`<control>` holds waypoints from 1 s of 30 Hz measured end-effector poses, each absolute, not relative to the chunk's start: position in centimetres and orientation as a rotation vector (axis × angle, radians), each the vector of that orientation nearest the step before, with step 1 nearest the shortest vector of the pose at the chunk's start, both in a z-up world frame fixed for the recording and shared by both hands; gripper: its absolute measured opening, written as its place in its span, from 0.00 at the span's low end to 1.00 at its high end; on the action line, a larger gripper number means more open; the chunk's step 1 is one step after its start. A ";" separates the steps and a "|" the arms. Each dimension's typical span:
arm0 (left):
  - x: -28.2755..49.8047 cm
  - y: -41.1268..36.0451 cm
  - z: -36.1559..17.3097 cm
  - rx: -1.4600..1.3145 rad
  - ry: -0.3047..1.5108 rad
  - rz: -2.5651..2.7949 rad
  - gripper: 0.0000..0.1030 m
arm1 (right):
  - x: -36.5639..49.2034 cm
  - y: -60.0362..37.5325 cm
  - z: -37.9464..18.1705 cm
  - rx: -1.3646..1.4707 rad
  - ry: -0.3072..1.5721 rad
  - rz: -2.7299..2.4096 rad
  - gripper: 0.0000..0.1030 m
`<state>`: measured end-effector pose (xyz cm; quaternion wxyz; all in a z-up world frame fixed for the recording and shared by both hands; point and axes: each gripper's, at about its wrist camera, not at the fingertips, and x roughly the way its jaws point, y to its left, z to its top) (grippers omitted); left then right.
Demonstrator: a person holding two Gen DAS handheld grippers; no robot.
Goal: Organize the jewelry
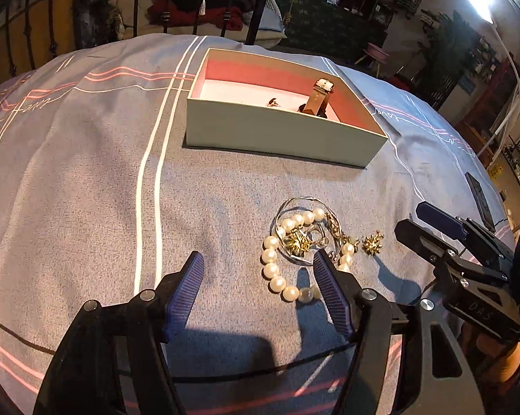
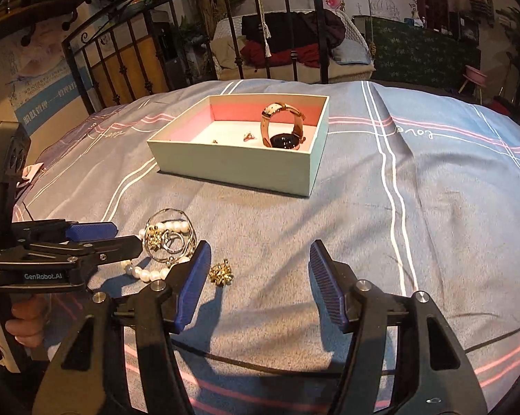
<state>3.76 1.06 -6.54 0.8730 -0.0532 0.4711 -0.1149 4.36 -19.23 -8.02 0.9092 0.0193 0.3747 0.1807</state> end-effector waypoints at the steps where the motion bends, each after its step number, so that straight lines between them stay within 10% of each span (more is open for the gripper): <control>1: 3.5 1.0 -6.5 -0.105 0.984 -0.235 0.62 | 4.2 -19.2 -8.3 0.041 0.780 0.375 0.58; 8: 3.5 -0.2 -7.1 -0.006 0.962 -0.196 0.62 | 5.4 -16.9 -7.9 -0.007 0.785 0.453 0.57; 20: 2.8 -0.2 -7.6 0.043 0.923 -0.205 0.63 | 10.4 -11.1 -8.7 -0.150 0.932 0.732 0.08; 30: 2.7 -1.0 -7.8 0.089 0.909 -0.192 0.60 | 8.6 -15.2 -7.2 0.023 0.810 0.646 0.03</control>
